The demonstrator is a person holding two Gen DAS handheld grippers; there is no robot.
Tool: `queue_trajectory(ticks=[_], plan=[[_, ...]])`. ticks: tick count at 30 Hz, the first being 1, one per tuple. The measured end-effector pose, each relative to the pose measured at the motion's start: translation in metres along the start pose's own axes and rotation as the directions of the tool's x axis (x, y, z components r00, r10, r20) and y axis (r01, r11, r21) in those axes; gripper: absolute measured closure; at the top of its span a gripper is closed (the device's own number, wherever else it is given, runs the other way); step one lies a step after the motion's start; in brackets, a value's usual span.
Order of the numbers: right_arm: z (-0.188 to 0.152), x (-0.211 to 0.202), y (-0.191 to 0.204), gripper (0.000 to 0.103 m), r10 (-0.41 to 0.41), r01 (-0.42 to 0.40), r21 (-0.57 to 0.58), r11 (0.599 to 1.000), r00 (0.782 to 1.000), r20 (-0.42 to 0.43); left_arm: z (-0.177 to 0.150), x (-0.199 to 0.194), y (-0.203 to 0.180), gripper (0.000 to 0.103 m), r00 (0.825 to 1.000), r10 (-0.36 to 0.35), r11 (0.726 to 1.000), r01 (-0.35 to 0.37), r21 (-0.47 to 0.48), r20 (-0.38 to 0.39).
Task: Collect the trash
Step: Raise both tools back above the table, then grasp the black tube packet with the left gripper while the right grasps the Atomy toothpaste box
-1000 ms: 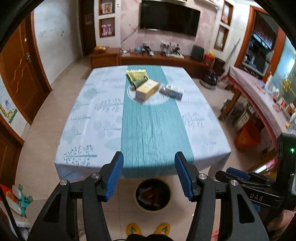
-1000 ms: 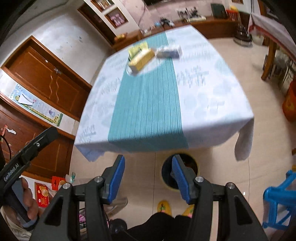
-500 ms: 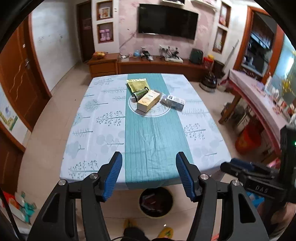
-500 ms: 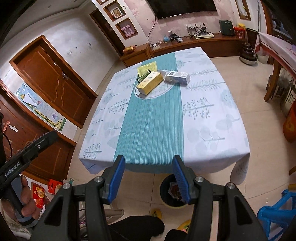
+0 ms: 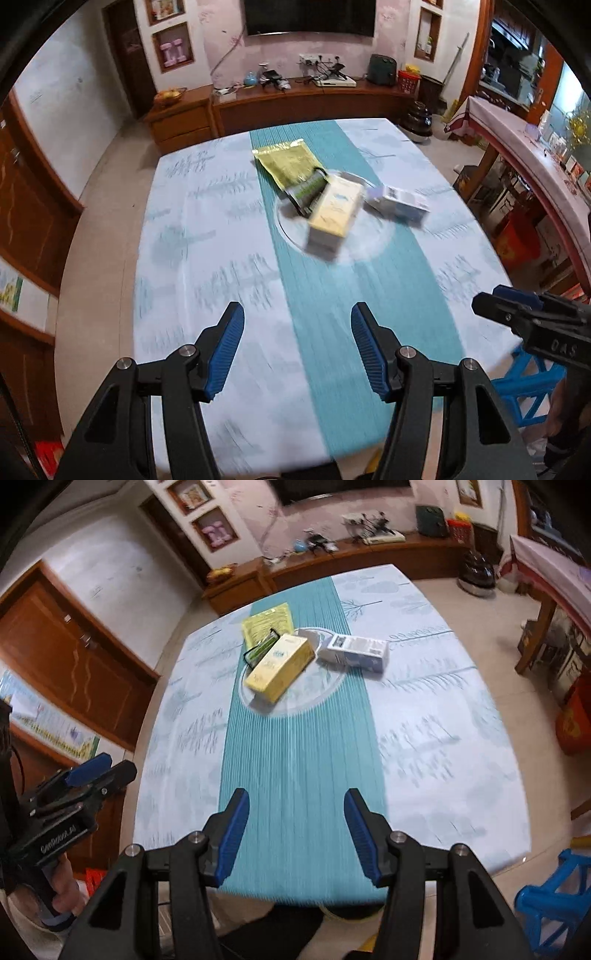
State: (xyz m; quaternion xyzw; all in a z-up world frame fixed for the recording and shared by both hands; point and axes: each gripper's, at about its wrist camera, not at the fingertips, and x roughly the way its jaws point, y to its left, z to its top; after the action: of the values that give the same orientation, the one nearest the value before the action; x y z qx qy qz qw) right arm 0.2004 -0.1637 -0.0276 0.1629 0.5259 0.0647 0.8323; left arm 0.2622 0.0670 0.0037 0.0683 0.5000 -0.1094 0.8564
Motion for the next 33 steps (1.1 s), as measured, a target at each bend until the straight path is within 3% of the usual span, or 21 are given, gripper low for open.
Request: queue_trajectory(ticks=[4, 10, 13, 16, 18, 20, 27, 33], plan=[[0.062, 0.059, 0.020, 0.035, -0.030, 0.031, 0.057, 0.998, 0.999, -0.027, 0.047, 0.050, 0.034, 0.044, 0.998, -0.040, 0.998, 0.042, 0.043, -0.042], [0.129, 0.145, 0.048, 0.032, -0.083, 0.087, 0.105, 0.991, 0.996, -0.046, 0.090, 0.115, 0.064, 0.044, 0.994, -0.047, 0.998, 0.052, 0.048, -0.096], [0.148, 0.187, 0.053, 0.031, -0.148, 0.158, 0.117, 0.981, 0.985, -0.084, 0.104, 0.139, 0.074, 0.044, 0.988, -0.095, 0.995, 0.098, 0.017, -0.124], [0.154, 0.218, 0.051, 0.031, -0.211, 0.232, 0.122, 0.965, 0.964, -0.159, 0.112, 0.152, 0.069, 0.044, 0.984, -0.123, 0.991, 0.129, 0.043, -0.132], [0.150, 0.226, 0.044, 0.033, -0.209, 0.237, 0.139, 0.962, 0.960, -0.188, 0.117, 0.161, 0.060, 0.044, 0.980, -0.141, 0.985, 0.153, 0.074, -0.137], [0.143, 0.226, 0.033, 0.050, -0.174, 0.209, 0.180, 0.961, 0.966, -0.193, 0.122, 0.170, 0.052, 0.044, 0.977, -0.154, 0.981, 0.169, 0.099, -0.145], [0.122, 0.203, -0.001, 0.050, -0.132, 0.176, 0.243, 0.954, 0.974, -0.186, 0.142, 0.207, 0.018, 0.044, 0.965, -0.187, 0.964, 0.216, 0.154, -0.185], [0.110, 0.192, -0.016, 0.050, -0.100, 0.143, 0.289, 0.947, 0.982, -0.159, 0.148, 0.236, -0.013, 0.044, 0.969, -0.129, 0.955, 0.178, 0.238, -0.210]])
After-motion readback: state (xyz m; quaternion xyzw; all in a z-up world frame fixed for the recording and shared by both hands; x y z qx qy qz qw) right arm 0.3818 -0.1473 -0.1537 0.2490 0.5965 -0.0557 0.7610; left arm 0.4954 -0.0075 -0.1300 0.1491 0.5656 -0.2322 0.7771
